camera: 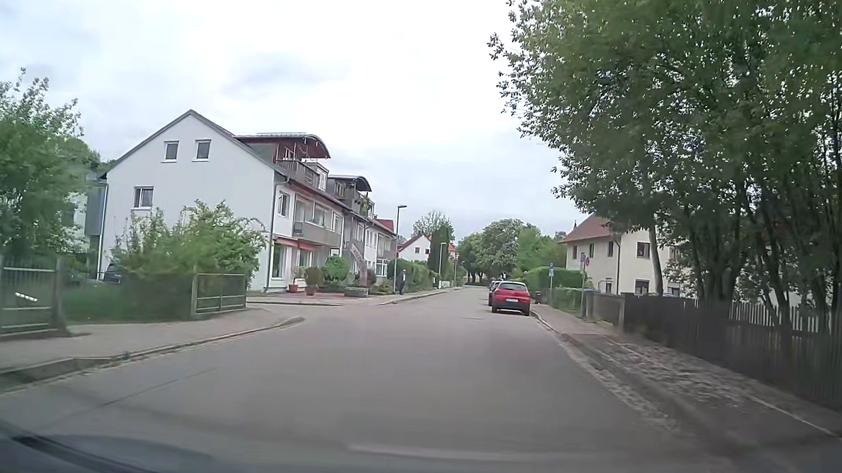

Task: Follow the waypoints while adhering to traffic rules and regulations

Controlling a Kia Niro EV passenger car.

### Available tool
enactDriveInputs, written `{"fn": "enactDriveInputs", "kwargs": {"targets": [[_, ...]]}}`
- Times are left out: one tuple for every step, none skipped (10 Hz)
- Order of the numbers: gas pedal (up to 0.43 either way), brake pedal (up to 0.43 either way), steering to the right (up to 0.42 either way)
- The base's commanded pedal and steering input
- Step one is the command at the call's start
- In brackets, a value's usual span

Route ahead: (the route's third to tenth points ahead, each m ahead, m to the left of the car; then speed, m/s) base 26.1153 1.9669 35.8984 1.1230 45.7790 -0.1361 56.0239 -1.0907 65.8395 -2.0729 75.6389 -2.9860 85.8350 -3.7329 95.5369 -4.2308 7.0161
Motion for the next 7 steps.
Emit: {"fn": "enactDriveInputs", "kwargs": {"targets": [[0.130,0.000,0.007],[0.098,0.000,0.007],[0.087,0.000,0.006],[0.087,0.000,0.006],[0.059,0.000,0.006],[0.047,0.000,0.006],[0.047,0.000,0.006]]}}
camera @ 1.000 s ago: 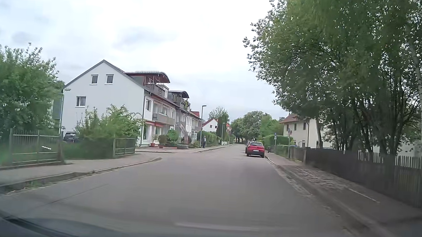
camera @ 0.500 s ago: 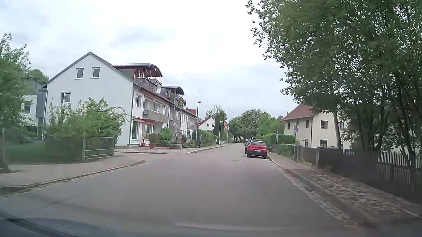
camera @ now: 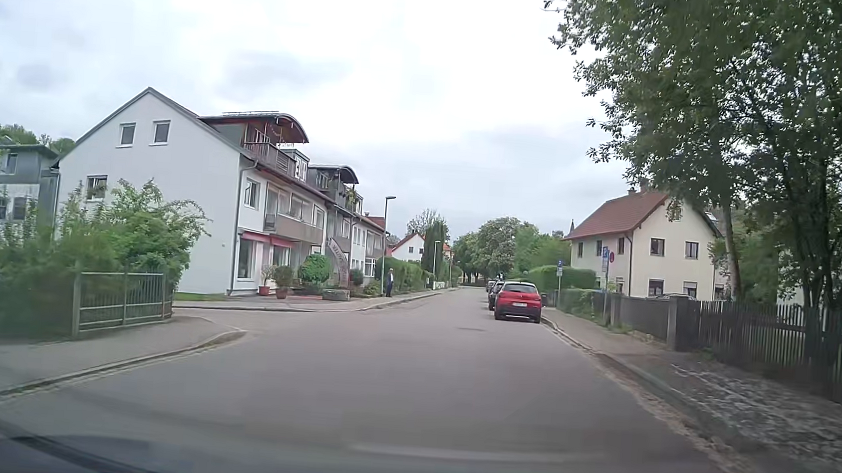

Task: Follow the waypoints while adhering to traffic rules and regulations

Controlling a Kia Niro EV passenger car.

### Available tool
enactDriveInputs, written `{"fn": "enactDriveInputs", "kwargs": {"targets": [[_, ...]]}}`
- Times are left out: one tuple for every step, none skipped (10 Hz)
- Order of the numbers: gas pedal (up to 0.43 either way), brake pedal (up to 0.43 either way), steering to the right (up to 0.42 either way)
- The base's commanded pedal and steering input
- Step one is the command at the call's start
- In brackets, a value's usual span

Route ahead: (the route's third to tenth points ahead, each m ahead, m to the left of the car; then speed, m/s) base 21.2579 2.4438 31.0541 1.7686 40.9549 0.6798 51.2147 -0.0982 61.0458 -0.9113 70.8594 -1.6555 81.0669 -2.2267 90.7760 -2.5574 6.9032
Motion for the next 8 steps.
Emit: {"fn": "enactDriveInputs", "kwargs": {"targets": [[0.047,0.000,0.005],[0.047,0.000,0.004],[0.047,0.000,0.002],[0.047,0.000,0.002],[0.047,0.000,0.002],[0.047,0.000,0.002],[0.047,0.000,0.002],[0.047,0.000,0.002]]}}
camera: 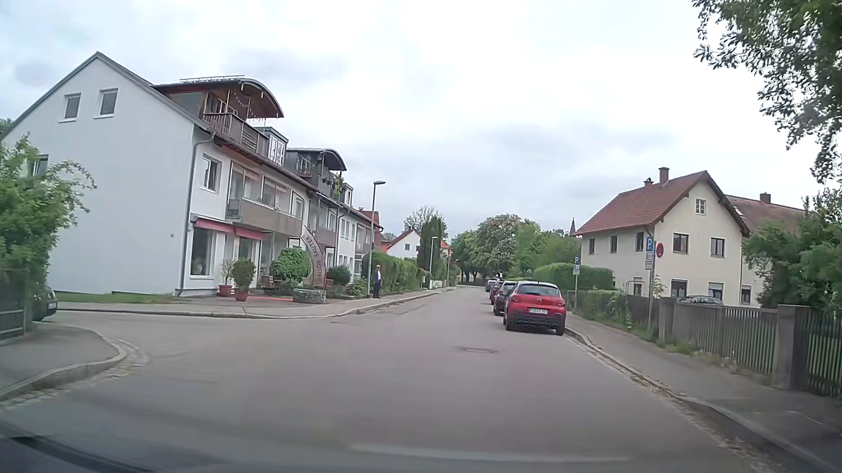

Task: Follow the waypoints while adhering to traffic rules and regulations

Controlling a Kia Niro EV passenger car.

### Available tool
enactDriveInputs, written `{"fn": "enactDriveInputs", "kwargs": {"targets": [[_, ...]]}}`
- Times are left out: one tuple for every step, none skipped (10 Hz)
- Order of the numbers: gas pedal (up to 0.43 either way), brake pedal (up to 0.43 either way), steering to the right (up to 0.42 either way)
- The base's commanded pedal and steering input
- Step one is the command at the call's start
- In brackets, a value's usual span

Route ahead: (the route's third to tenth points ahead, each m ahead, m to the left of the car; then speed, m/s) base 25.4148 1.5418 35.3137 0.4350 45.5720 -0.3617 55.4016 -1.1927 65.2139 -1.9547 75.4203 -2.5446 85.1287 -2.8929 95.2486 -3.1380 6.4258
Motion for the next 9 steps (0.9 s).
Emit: {"fn": "enactDriveInputs", "kwargs": {"targets": [[0.098,0.000,0.002],[0.118,0.000,0.002],[0.130,0.000,0.002],[0.118,0.000,0.002],[0.110,0.000,0.001],[0.110,0.000,-0.001],[0.157,0.000,-0.006],[0.177,0.000,-0.009],[0.177,0.000,-0.009]]}}
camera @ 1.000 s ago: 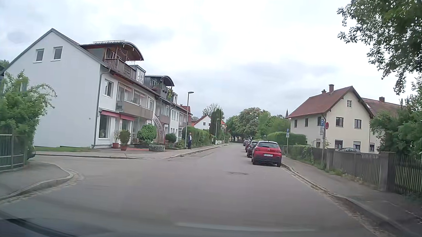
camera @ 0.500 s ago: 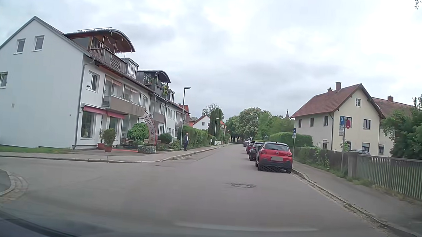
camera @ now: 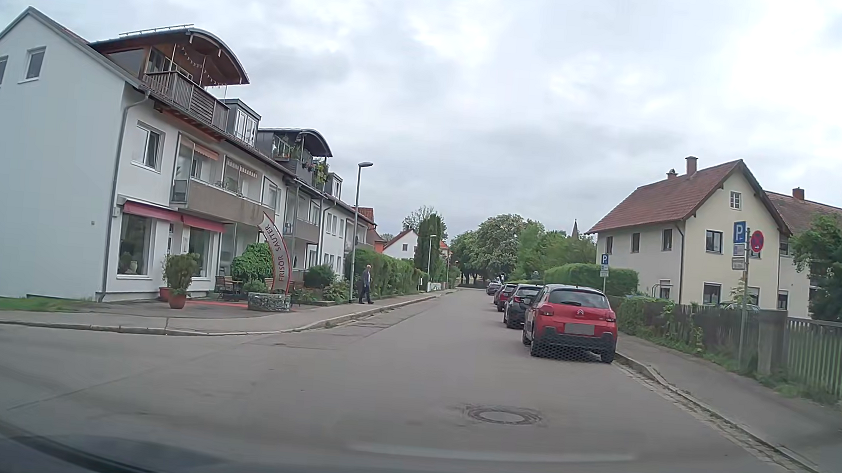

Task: Follow the waypoints while adhering to traffic rules and regulations

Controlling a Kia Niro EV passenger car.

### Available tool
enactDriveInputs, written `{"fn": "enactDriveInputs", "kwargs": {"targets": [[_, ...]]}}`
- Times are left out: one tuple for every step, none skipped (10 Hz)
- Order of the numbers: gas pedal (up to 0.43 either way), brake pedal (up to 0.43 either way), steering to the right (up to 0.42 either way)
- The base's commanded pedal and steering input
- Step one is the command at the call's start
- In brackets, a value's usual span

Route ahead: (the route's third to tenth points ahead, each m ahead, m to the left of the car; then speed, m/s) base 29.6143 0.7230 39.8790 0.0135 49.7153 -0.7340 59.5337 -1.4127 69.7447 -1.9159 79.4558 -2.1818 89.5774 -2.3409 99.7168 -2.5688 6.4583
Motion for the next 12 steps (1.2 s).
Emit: {"fn": "enactDriveInputs", "kwargs": {"targets": [[0.169,0.000,-0.009],[0.150,0.000,-0.009],[0.118,0.000,-0.010],[0.118,0.000,-0.010],[0.118,0.000,-0.010],[0.118,0.000,-0.009],[0.118,0.000,-0.008],[0.130,0.000,-0.006],[0.138,0.000,-0.005],[0.138,0.000,-0.001],[0.138,0.000,0.004],[0.138,0.000,0.007]]}}
